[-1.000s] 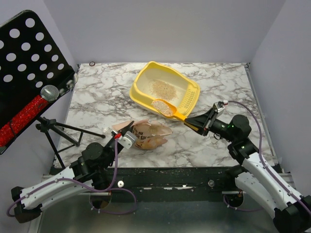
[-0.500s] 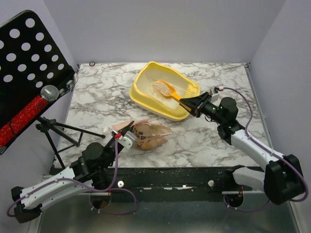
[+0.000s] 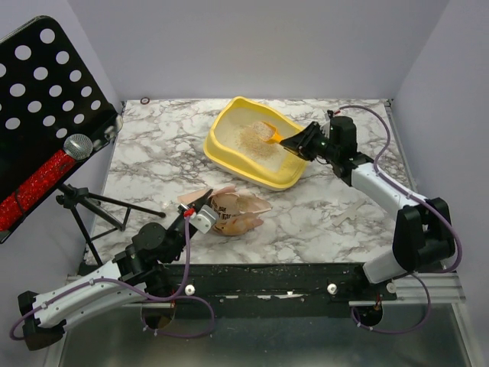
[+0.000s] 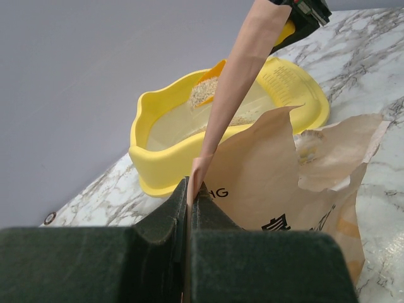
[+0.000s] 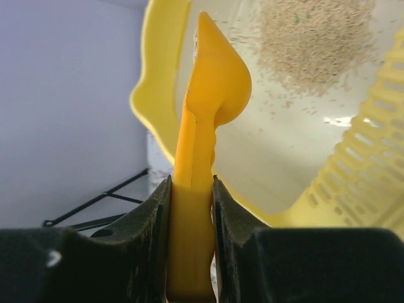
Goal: Fill the litter box with clean litter
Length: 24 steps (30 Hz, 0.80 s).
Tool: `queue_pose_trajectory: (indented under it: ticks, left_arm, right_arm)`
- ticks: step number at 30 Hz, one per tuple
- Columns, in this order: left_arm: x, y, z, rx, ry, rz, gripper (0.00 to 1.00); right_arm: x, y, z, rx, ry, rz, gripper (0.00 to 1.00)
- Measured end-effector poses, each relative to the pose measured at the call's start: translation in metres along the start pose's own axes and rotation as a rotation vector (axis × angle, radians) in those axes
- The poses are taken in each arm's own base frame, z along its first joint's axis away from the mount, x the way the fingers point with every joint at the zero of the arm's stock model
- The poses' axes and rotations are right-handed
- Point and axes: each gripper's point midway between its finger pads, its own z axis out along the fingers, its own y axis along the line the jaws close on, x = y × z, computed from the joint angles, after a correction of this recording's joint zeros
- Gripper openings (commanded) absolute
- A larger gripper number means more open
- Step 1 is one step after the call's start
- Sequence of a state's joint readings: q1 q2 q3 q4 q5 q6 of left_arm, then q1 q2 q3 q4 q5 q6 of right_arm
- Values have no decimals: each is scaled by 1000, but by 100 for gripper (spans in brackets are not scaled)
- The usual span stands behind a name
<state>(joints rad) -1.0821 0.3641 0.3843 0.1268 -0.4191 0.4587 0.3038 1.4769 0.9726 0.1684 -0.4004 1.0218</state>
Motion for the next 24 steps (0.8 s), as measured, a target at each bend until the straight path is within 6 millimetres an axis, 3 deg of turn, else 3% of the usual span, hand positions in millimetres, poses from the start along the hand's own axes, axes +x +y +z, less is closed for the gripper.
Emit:
queue_pose_trajectory:
  ticks: [5, 9, 12, 19, 24]
  left_arm:
    - [0, 0, 0, 0, 0, -2, 0]
    - [0, 0, 0, -1, -1, -7, 0]
    - [0, 0, 0, -1, -1, -12, 0]
    - [0, 1, 0, -5, 1, -11, 0]
    - [1, 2, 0, -11, 5, -11, 0]
  right_arm:
    - [0, -31, 13, 162, 81, -137, 0]
    - [-2, -54, 9, 291, 136, -247, 0]
    - [-11, -61, 1, 372, 156, -343, 0]
    - [-35, -35, -7, 472, 175, -573, 0]
    - [-32, -8, -2, 537, 202, -755, 0]
